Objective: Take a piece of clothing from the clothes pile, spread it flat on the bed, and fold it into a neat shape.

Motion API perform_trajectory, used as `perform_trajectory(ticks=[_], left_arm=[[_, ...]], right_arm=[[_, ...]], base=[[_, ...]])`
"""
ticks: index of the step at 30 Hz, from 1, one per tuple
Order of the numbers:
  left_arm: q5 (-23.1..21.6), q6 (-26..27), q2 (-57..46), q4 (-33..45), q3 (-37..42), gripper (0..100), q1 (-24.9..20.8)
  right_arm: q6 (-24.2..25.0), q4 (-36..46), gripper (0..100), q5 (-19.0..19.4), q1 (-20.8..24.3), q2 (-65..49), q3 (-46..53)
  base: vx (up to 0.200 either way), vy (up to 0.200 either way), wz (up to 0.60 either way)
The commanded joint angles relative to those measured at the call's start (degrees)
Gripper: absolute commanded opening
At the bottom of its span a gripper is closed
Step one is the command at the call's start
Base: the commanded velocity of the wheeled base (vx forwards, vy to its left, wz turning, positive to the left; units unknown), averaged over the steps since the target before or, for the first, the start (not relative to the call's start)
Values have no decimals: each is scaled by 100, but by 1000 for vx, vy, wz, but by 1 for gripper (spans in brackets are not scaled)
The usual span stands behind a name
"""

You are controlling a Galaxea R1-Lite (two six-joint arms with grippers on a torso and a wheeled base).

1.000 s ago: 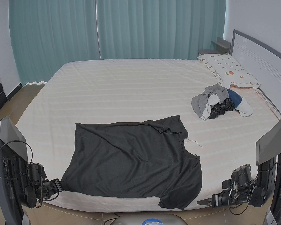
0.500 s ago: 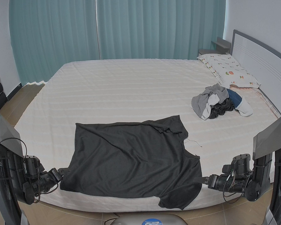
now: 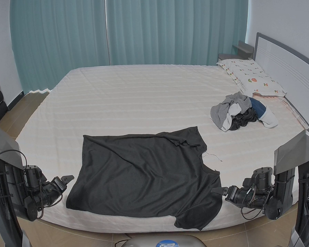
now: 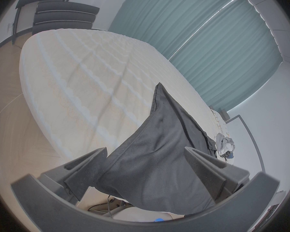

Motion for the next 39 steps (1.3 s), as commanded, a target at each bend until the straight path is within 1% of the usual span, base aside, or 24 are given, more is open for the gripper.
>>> perform_trajectory(ticks=[1,3,4,6,9,11,15,17,21,30,35,39], left_arm=[[-6,-14,89,-67,-28,100,62],[-6,-14,133,-67,-37,100,71],[-6,-14,133,-67,-37,100,71],[-6,-14,159,-67,-45,100,71],[-6,-14,159,-67,-54,100,71],[-6,-14,159,-67,-54,100,71],[-6,-14,159,-67,-63,100,71],[3,-23,159,-67,-63,100,71],[12,-23,159,-67,-63,100,79],[3,-23,168,-67,-37,100,53],[3,-23,185,-67,-45,100,35],[-6,-49,194,-67,-45,100,9]], right_arm=[[156,-167,100,6,3,98,42],[315,-342,100,6,12,124,51],[323,-360,100,6,12,124,59],[490,-369,100,-3,12,107,68],[561,-369,100,6,-32,71,51],[657,-378,100,15,-94,36,33],[1062,-378,100,33,-111,-96,-20],[1158,-378,100,33,-120,-131,-28],[1167,-378,100,33,-120,-131,-46],[1167,-386,100,6,-120,-219,-46],[1211,-369,100,33,-181,-834,51],[1246,-369,100,-3,-181,-869,51]], base=[[0,200,0],[0,200,0],[0,200,0],[0,200,0],[0,200,0],[0,0,0],[0,0,0],[0,0,0],[0,0,0],[200,0,0],[0,0,0],[0,0,0]])
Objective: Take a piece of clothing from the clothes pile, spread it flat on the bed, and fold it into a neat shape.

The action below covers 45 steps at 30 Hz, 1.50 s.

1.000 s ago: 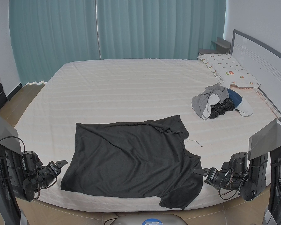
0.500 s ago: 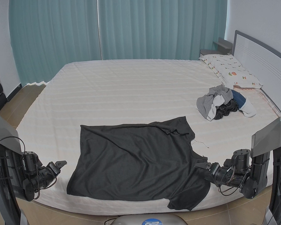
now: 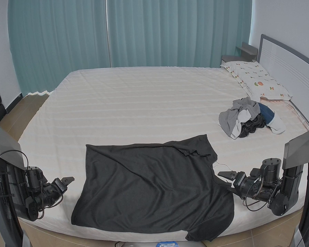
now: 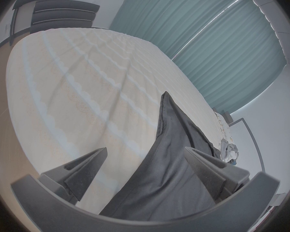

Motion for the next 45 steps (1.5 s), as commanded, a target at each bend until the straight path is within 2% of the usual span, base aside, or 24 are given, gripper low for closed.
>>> perform_trajectory(ticks=[1,4,6,10,14,17,19,20,21,31,45], left_arm=[[-8,-80,21,-69,1,100,-49],[-8,-273,21,-69,1,100,-75],[-8,-625,21,-69,10,100,-225],[-8,-713,30,-69,18,100,-365],[1,-687,83,-69,18,100,-374],[1,-660,100,-69,10,100,-383],[1,-660,100,-69,10,100,-383],[1,-660,109,-69,1,100,-383],[1,-660,109,-69,10,100,-383],[9,-651,153,-69,-17,100,-409],[53,-643,179,-78,-25,100,-444]], right_arm=[[15,-52,100,-27,-16,-266,18],[15,-52,100,-27,2,-274,-35],[-2,-34,100,-45,81,-248,-220],[-38,247,100,-256,204,-99,-747],[-82,1671,100,-555,195,-125,-1898],[-82,2936,100,-1073,222,-20,-3006],[-82,2936,100,-1073,222,-20,-3006],[-99,3578,100,-1354,327,279,-3727],[-231,3780,100,-1442,397,446,-4034],[-1268,4510,100,-1882,600,1105,-5142],[-1294,5327,100,-2014,635,1615,-6425]], base=[[0,0,0],[0,0,0],[0,0,0],[0,0,0],[0,0,0],[0,0,0],[0,0,0],[0,0,0],[0,0,0],[0,0,0],[0,0,0]])
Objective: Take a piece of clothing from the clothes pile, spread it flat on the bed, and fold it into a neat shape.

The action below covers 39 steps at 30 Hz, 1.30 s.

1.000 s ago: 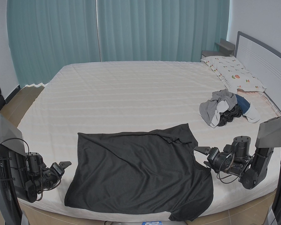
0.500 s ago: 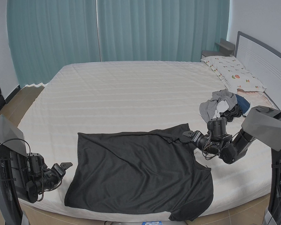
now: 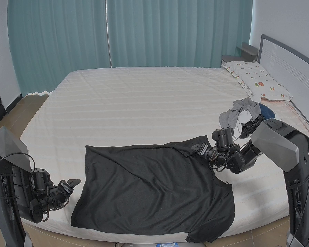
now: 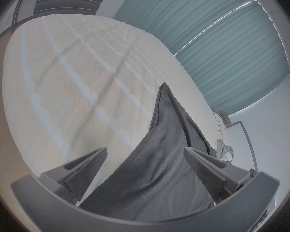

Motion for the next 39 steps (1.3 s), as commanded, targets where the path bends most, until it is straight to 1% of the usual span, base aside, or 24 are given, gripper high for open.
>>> perform_trajectory(ticks=[1,7,8,13,19,23,26,30,31,36,37,39], left_arm=[[-2,-7,16,-76,-8,100,-1],[-2,-7,16,-76,-8,100,-1],[-2,-7,16,-76,-8,100,-1],[-2,-7,16,-76,-26,100,-9],[7,-7,16,-76,-26,100,-9],[7,-7,16,-76,-17,100,-9],[7,-7,16,-76,-17,100,-9],[16,-7,16,-76,0,100,-9],[16,-7,16,-76,0,100,-9],[16,1,16,-76,18,100,-9],[16,-7,16,-76,18,100,-9],[16,1,16,-76,27,100,-9]], right_arm=[[7,79,100,-13,-6,260,-337],[-1,202,100,-13,-15,322,-513],[-1,228,0,-13,-15,374,-601],[7,246,0,-66,-50,550,-909],[16,149,0,-461,-209,770,-1541],[-10,0,0,-488,-217,691,-1963],[-36,61,0,-488,-217,612,-2658],[-36,255,0,-549,-217,955,-4029],[-45,334,0,-611,-217,1113,-4053],[-80,404,0,-628,-200,1455,-4053],[-256,352,0,-646,-217,1640,-4053],[-441,343,0,-681,-279,1746,-4053]], base=[[0,0,0],[0,0,0],[0,0,0],[0,0,0],[0,0,0],[0,0,0],[0,0,0],[0,0,0],[0,0,0],[0,0,0],[0,0,0],[0,0,0]])
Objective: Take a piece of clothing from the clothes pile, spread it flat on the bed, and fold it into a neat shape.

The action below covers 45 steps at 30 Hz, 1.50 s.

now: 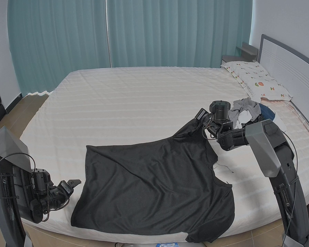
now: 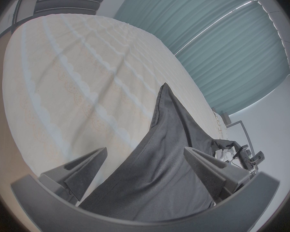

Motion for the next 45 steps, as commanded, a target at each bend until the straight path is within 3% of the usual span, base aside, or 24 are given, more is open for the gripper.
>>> perform_trajectory(ticks=[1,2,10,12,17,19,24,43,44,45], left_arm=[[10,1,2,-76,21,100,-7],[10,1,2,-76,21,100,-7],[10,1,2,-76,29,100,-16],[10,1,2,-67,21,100,-16],[10,-7,2,-76,12,100,-16],[1,-7,2,-76,3,100,-16],[1,-7,2,-76,3,100,-7],[10,-7,2,-76,-6,100,-7],[1,-7,2,-76,-14,100,-16],[10,-7,2,-76,-14,100,-16]], right_arm=[[-260,-1,0,-52,-91,564,-130],[-287,-1,100,-52,-135,599,-130],[-304,87,100,-96,-240,669,-130],[-322,201,100,-122,-354,247,272],[-340,245,100,247,-477,-500,1608],[-357,192,100,695,-574,-825,2390],[-471,175,100,967,-697,-974,3085],[-480,96,100,1161,-680,-482,3137],[-498,-1,0,1152,-680,-429,3111],[-498,-107,0,1152,-680,-385,3111]], base=[[0,0,0],[0,0,0],[0,0,0],[0,0,0],[0,0,0],[0,0,0],[0,0,0],[0,0,0],[0,0,0],[0,0,0]])
